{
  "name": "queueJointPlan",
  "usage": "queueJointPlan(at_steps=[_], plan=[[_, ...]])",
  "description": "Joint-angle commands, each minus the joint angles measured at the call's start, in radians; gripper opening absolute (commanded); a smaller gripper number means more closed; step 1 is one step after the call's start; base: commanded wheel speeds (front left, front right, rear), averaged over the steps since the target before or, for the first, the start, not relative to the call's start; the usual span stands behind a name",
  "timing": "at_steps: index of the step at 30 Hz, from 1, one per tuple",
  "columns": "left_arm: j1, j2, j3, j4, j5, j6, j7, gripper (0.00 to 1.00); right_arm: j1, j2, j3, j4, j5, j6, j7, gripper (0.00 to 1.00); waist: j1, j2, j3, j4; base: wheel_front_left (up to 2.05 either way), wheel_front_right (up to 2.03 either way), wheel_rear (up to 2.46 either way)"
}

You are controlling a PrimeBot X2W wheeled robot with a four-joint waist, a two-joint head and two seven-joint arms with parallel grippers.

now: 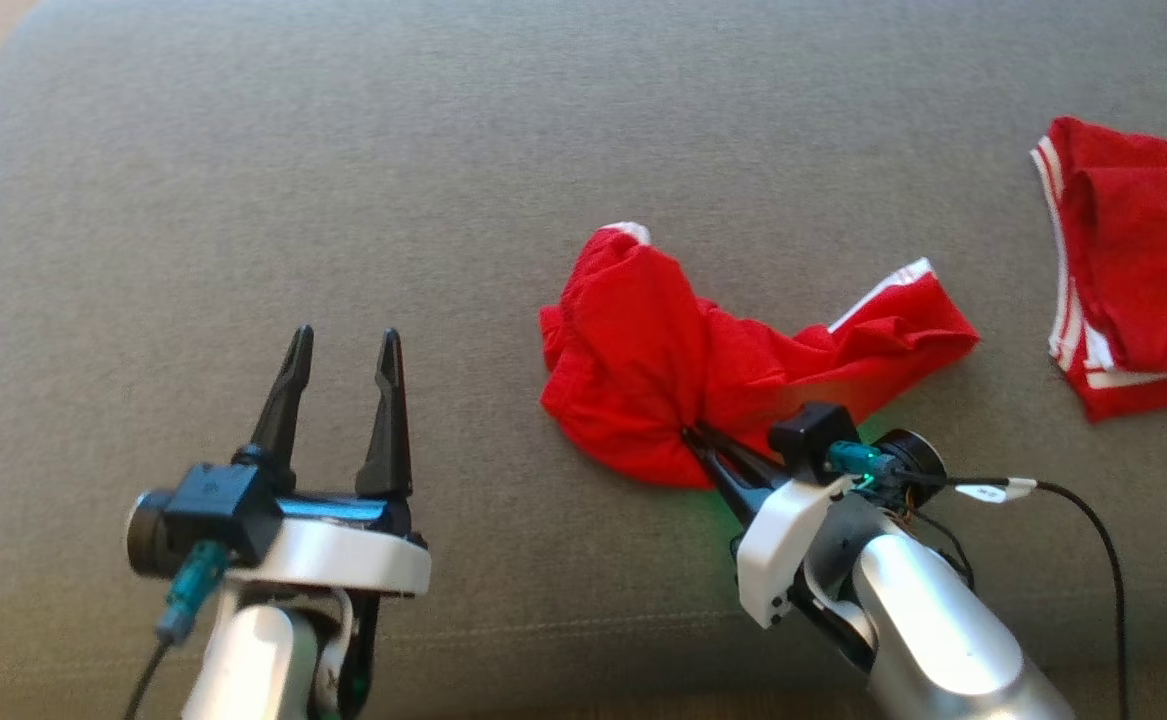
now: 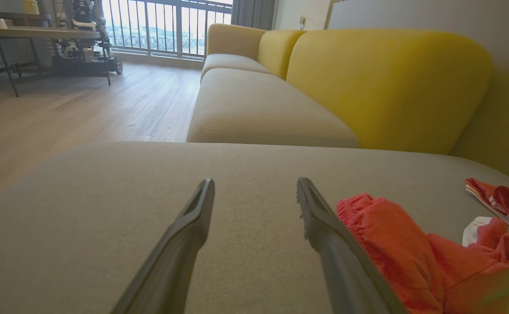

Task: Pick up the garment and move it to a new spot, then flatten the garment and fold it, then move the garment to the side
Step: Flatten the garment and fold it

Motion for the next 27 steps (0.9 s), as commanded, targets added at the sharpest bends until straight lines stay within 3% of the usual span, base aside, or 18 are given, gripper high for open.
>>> queueJointPlan(at_steps=[1, 2, 8, 12, 16, 20, 27], plan=[[-0.061, 0.008, 0.044, -0.038, 0.009, -0.015, -0.005, 1.00, 0.091, -0.001, 0.010, -0.001, -0.026, 0.000, 0.050, 0.83, 0.0000, 0.0000, 0.006, -0.024, 0.00, 0.00, 0.00], [-0.081, 0.008, 0.051, -0.036, 0.007, -0.027, -0.005, 1.00, 0.096, -0.001, -0.010, -0.039, -0.036, 0.000, 0.051, 1.00, 0.0000, 0.0000, 0.008, -0.034, 0.00, 0.00, 0.00], [-0.268, 0.056, 0.091, 0.043, -0.022, -0.130, 0.000, 1.00, 0.123, -0.001, -0.080, -0.293, -0.076, 0.000, 0.040, 1.00, 0.0000, 0.0000, 0.011, -0.100, 0.00, 0.00, 0.00], [-0.398, 0.126, 0.098, 0.159, -0.104, -0.172, 0.145, 1.00, 0.139, -0.001, -0.129, -0.450, -0.085, 0.000, -0.016, 1.00, 0.0000, 0.0000, 0.015, -0.158, 0.00, 0.00, 0.00], [-0.490, 0.210, 0.065, 0.249, -0.231, -0.188, 0.345, 1.00, 0.153, -0.001, -0.194, -0.549, -0.088, 0.000, -0.099, 1.00, 0.0000, 0.0000, 0.026, -0.211, 0.00, 0.00, 0.00], [-0.545, 0.314, -0.044, 0.281, -0.408, -0.189, 0.529, 1.00, 0.156, -0.001, -0.252, -0.629, -0.096, 0.000, -0.153, 1.00, 0.0000, 0.0000, 0.037, -0.252, 0.00, 0.00, 0.00], [-0.610, 0.496, -0.223, 0.313, -0.594, -0.190, 0.727, 1.00, 0.147, -0.001, -0.303, -0.707, -0.096, 0.000, -0.166, 1.00, 0.0000, 0.0000, 0.069, -0.315, 0.00, 0.00, 0.00]])
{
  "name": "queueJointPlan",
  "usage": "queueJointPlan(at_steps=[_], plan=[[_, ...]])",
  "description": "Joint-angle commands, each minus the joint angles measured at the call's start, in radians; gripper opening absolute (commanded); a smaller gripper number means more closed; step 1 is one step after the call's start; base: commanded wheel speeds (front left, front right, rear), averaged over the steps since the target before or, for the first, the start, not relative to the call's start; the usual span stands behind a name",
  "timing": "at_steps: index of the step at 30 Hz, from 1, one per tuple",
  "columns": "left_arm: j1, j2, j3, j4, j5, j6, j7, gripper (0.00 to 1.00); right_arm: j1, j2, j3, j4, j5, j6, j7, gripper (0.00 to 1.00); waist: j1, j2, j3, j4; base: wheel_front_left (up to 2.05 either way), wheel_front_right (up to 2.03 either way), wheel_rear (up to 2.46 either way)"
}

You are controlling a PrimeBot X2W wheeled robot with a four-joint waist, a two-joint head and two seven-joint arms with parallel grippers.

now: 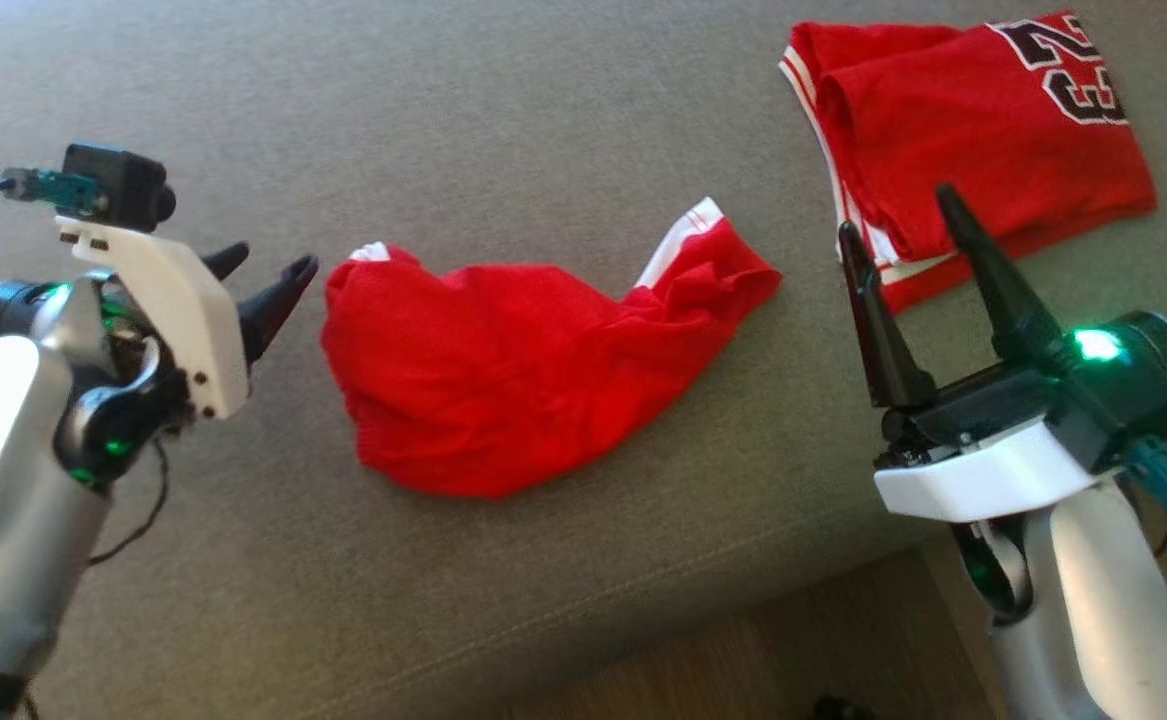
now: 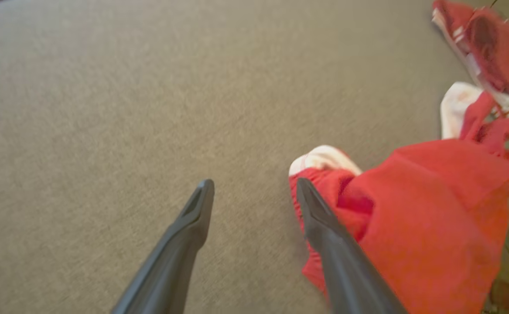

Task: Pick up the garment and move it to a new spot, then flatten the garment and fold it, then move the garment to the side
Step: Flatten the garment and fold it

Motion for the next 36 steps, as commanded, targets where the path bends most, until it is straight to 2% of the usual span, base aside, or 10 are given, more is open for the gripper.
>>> queueJointPlan(at_steps=[1, 4, 7, 13, 23, 24, 25, 27, 32, 36], plan=[[-0.072, 0.067, 0.015, -0.024, -0.021, -0.006, 0.028, 1.00, -0.004, 0.001, 0.022, -0.047, 0.005, 0.000, -0.008, 1.00, -0.0001, 0.0000, 0.019, -0.026, 0.00, 0.00, 0.00], [-0.093, 0.098, -0.016, -0.024, -0.086, -0.006, 0.068, 1.00, -0.002, 0.001, 0.021, -0.059, 0.018, 0.000, -0.009, 1.00, -0.0001, 0.0000, 0.031, -0.047, 0.00, 0.00, 0.00], [-0.119, 0.123, -0.029, -0.025, -0.106, -0.006, 0.053, 1.00, 0.005, 0.001, 0.017, -0.063, 0.030, 0.000, -0.009, 1.00, -0.0001, 0.0000, 0.038, -0.061, 0.00, 0.00, 0.00], [-0.143, 0.136, -0.050, -0.013, -0.138, -0.006, 0.042, 1.00, 0.006, 0.001, 0.033, -0.062, 0.042, 0.000, -0.009, 1.00, -0.0001, 0.0000, 0.044, -0.086, 0.00, 0.00, 0.00], [-0.125, 0.182, -0.161, -0.070, -0.271, -0.006, 0.260, 1.00, 0.006, 0.001, 0.017, -0.062, 0.061, 0.000, -0.009, 1.00, -0.0001, 0.0000, 0.047, -0.108, 0.00, 0.00, 0.00], [-0.125, 0.189, -0.167, -0.083, -0.274, -0.006, 0.270, 0.96, 0.005, 0.001, 0.017, -0.062, 0.063, 0.000, -0.009, 1.00, -0.0001, 0.0000, 0.048, -0.108, 0.00, 0.00, 0.00], [-0.125, 0.195, -0.172, -0.097, -0.276, -0.006, 0.274, 0.73, 0.005, 0.001, 0.017, -0.063, 0.067, 0.000, -0.009, 1.00, -0.0001, 0.0000, 0.049, -0.109, 0.00, 0.00, 0.00], [-0.128, 0.205, -0.183, -0.130, -0.270, -0.006, 0.255, 0.00, 0.003, 0.001, 0.018, -0.063, 0.074, 0.000, -0.009, 1.00, -0.0001, 0.0000, 0.052, -0.110, 0.00, 0.00, 0.00], [-0.169, 0.222, -0.206, -0.208, -0.219, -0.006, 0.070, 0.00, -0.005, 0.001, 0.021, -0.055, 0.089, 0.000, -0.009, 1.00, -0.0001, 0.0000, 0.049, -0.109, 0.00, 0.00, 0.00], [-0.227, 0.200, -0.207, -0.224, -0.187, -0.006, -0.101, 0.00, -0.004, 0.001, 0.020, -0.045, 0.093, 0.000, -0.009, 1.00, -0.0001, 0.0000, 0.028, -0.102, 0.00, 0.00, 0.00]])
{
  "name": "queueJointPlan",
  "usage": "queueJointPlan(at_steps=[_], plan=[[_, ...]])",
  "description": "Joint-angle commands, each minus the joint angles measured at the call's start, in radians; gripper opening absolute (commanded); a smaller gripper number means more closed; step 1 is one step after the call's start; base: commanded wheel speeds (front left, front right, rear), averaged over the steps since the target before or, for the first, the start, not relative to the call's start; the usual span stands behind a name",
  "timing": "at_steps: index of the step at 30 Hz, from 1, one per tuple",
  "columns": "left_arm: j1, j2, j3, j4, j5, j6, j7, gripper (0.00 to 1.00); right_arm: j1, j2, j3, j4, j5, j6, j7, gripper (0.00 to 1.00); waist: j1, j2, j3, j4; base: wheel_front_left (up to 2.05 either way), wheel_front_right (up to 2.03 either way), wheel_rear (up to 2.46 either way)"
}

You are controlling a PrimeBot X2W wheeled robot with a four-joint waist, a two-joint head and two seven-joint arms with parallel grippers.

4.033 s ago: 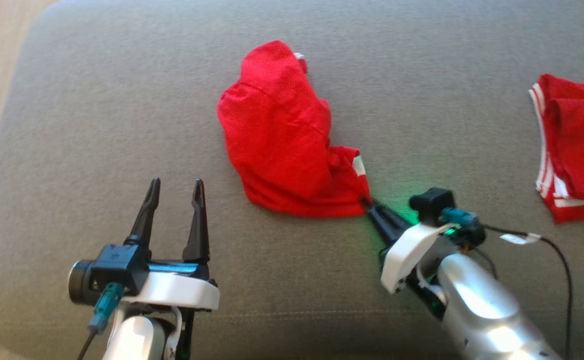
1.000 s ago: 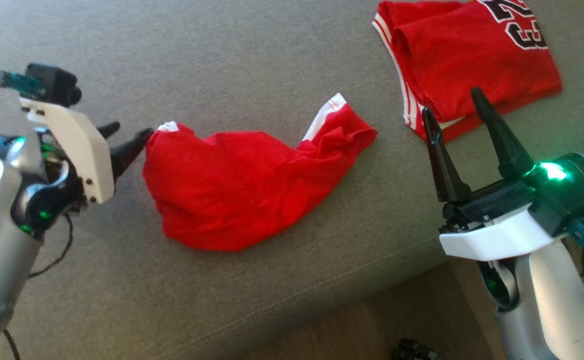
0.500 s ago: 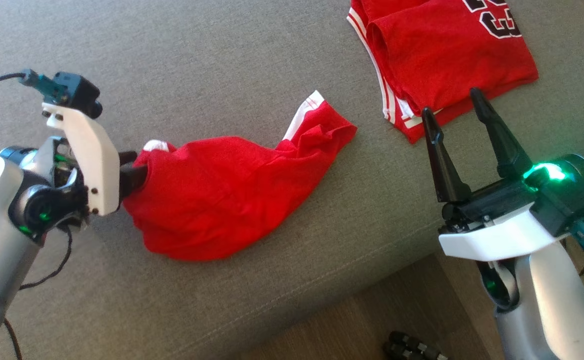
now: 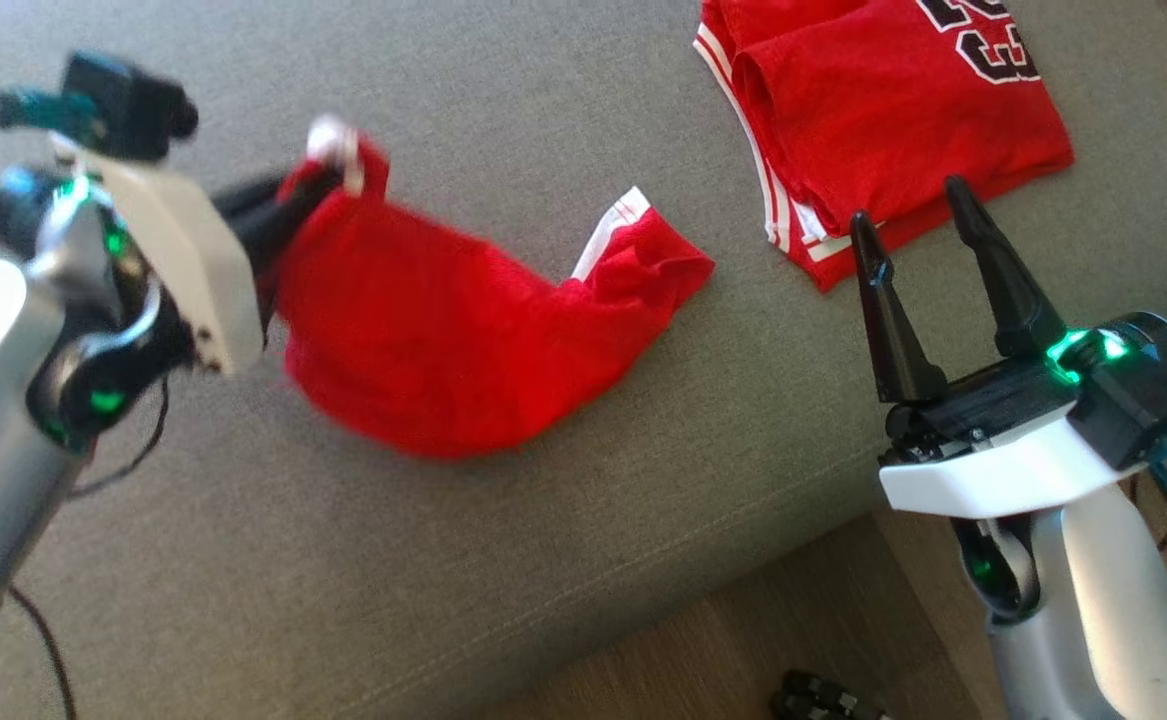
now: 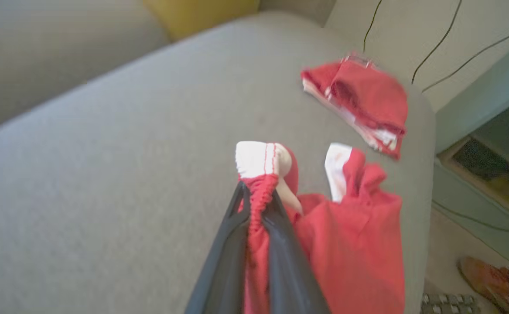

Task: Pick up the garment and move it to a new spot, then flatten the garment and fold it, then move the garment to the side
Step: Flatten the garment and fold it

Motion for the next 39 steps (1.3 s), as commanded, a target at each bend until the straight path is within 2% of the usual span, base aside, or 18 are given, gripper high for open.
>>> queueJointPlan(at_steps=[1, 2, 7, 11, 14, 15, 19, 23, 27, 30, 34, 36, 37, 38, 39], plan=[[-0.101, 0.022, 0.050, -0.043, 0.020, -0.006, -0.064, 0.00, -0.003, 0.000, 0.018, -0.027, 0.005, 0.000, -0.006, 1.00, 0.0000, 0.0000, -0.014, 0.006, 0.00, 0.00, 0.00], [-0.145, 0.003, 0.038, -0.061, 0.042, -0.006, -0.134, 0.00, -0.001, 0.000, 0.019, -0.023, 0.007, 0.000, -0.006, 1.00, 0.0000, 0.0000, -0.029, 0.012, 0.00, 0.00, 0.00], [-0.276, -0.049, -0.012, -0.109, 0.134, -0.006, -0.283, 0.00, 0.005, 0.000, 0.019, -0.013, 0.008, 0.000, -0.006, 1.00, 0.0000, 0.0000, -0.065, 0.029, 0.00, 0.00, 0.00], [-0.363, -0.117, 0.003, -0.129, 0.207, 0.000, -0.418, 0.00, 0.011, 0.000, 0.014, -0.007, 0.006, 0.000, -0.006, 1.00, 0.0000, 0.0000, -0.090, 0.048, 0.00, 0.00, 0.00], [-0.362, -0.148, 0.016, -0.135, 0.216, 0.042, -0.449, 0.00, 0.016, 0.000, 0.010, -0.007, 0.007, 0.000, -0.006, 1.00, 0.0000, 0.0000, -0.102, 0.067, 0.00, 0.00, 0.00], [-0.362, -0.148, 0.016, -0.135, 0.216, 0.042, -0.449, 0.00, 0.016, 0.000, 0.010, -0.007, 0.007, 0.000, -0.006, 1.00, 0.0000, 0.0000, -0.102, 0.067, 0.00, 0.00, 0.00], [-0.249, -0.118, 0.029, -0.130, 0.214, 0.138, -0.459, 0.00, 0.022, 0.000, 0.015, -0.007, 0.012, 0.000, -0.006, 1.00, 0.0000, 0.0000, -0.100, 0.092, 0.00, 0.00, 0.00], [-0.016, -0.086, 0.113, -0.096, 0.120, 0.262, -0.547, 0.00, 0.026, 0.000, 0.018, 0.001, 0.017, 0.000, -0.006, 1.00, 0.0000, 0.0000, -0.087, 0.110, 0.00, 0.00, 0.00], [0.229, -0.095, 0.221, -0.076, 0.009, 0.326, -0.633, 0.00, 0.031, 0.000, 0.013, 0.018, 0.014, 0.000, -0.006, 1.00, 0.0000, 0.0000, -0.069, 0.135, 0.00, 0.00, 0.00], [0.377, -0.143, 0.310, -0.083, -0.015, 0.333, -0.651, 0.00, 0.034, 0.000, 0.011, 0.034, 0.010, 0.000, -0.006, 1.00, 0.0000, 0.0000, -0.060, 0.165, 0.00, 0.00, 0.00], [0.524, -0.276, 0.460, -0.104, 0.049, 0.292, -0.653, 0.00, 0.031, 0.000, 0.015, 0.057, 0.002, 0.000, -0.006, 1.00, 0.0000, 0.0000, -0.054, 0.212, 0.00, 0.00, 0.00], [0.574, -0.342, 0.507, -0.094, 0.091, 0.259, -0.653, 0.37, 0.030, 0.000, 0.026, 0.078, 0.000, 0.000, -0.006, 1.00, 0.0000, 0.0000, -0.055, 0.237, 0.00, 0.00, 0.00], [0.591, -0.369, 0.524, -0.086, 0.115, 0.240, -0.653, 0.44, 0.028, 0.000, 0.033, 0.091, 0.000, 0.000, -0.006, 1.00, 0.0000, 0.0000, -0.057, 0.249, 0.00, 0.00, 0.00], [0.606, -0.397, 0.543, -0.081, 0.138, 0.224, -0.653, 0.41, 0.024, 0.000, 0.043, 0.105, 0.002, 0.000, -0.006, 1.00, 0.0000, 0.0000, -0.059, 0.259, 0.00, 0.00, 0.00], [0.620, -0.420, 0.556, -0.073, 0.162, 0.211, -0.653, 0.45, 0.020, 0.000, 0.052, 0.119, 0.004, 0.000, -0.006, 1.00, 0.0000, 0.0000, -0.062, 0.269, 0.00, 0.00, 0.00]])
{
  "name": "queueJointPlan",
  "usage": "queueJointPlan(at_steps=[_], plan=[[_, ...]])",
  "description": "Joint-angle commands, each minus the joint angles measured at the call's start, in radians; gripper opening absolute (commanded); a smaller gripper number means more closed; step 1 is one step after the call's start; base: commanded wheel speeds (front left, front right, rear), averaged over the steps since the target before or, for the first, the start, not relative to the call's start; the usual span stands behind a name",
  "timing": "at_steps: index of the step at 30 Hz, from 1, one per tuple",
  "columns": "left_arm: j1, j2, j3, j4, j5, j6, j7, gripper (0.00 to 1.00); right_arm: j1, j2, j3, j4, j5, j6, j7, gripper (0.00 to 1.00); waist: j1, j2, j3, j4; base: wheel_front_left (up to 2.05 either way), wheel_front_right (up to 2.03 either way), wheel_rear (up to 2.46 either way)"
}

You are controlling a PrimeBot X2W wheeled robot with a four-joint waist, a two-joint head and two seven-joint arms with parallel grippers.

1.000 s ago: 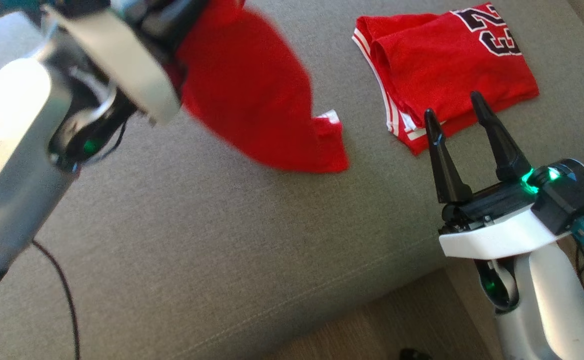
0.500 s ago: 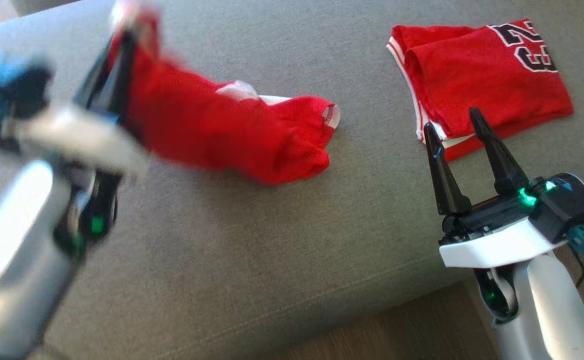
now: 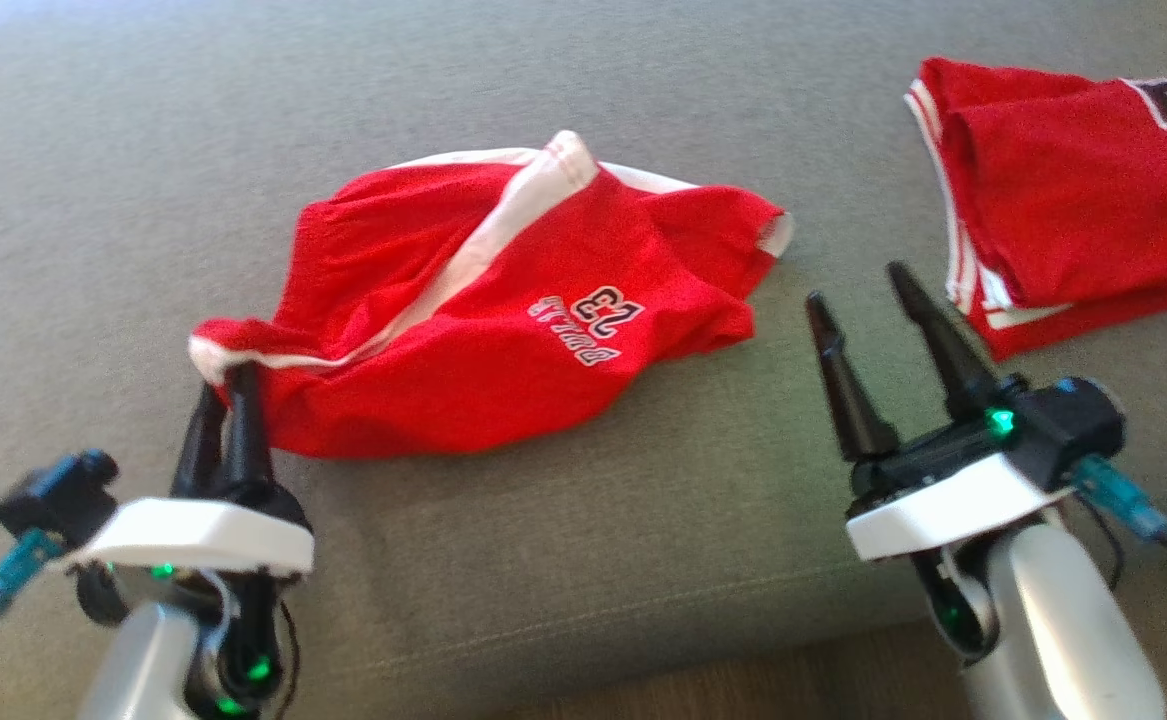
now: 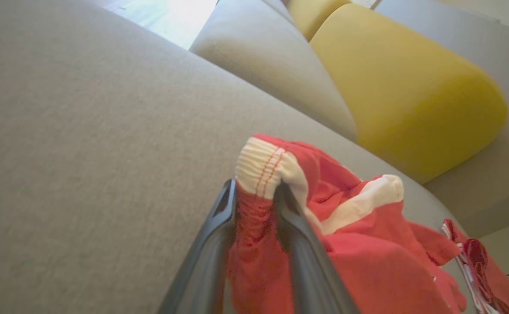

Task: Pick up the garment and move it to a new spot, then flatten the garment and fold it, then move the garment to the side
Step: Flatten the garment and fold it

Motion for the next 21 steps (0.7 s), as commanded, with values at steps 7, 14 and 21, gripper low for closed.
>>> queueJointPlan(at_steps=[7, 14, 21], plan=[[0.028, -0.062, 0.049, 0.057, 0.156, -0.042, -0.009, 1.00, -0.080, 0.001, 0.087, 0.072, 0.003, 0.000, 0.026, 1.00, 0.0000, 0.0000, -0.023, 0.071, 0.00, 0.00, 0.00], [0.022, -0.074, 0.075, 0.051, 0.316, -0.065, -0.009, 1.00, -0.157, 0.001, 0.117, 0.154, -0.006, 0.000, 0.032, 1.00, 0.0000, 0.0000, -0.021, 0.122, 0.00, 0.00, 0.00], [-0.009, 0.000, 0.048, 0.077, 0.440, -0.105, -0.009, 1.00, -0.170, 0.001, 0.132, 0.181, 0.006, 0.000, 0.022, 1.00, 0.0000, 0.0000, -0.012, 0.123, 0.00, 0.00, 0.00]])
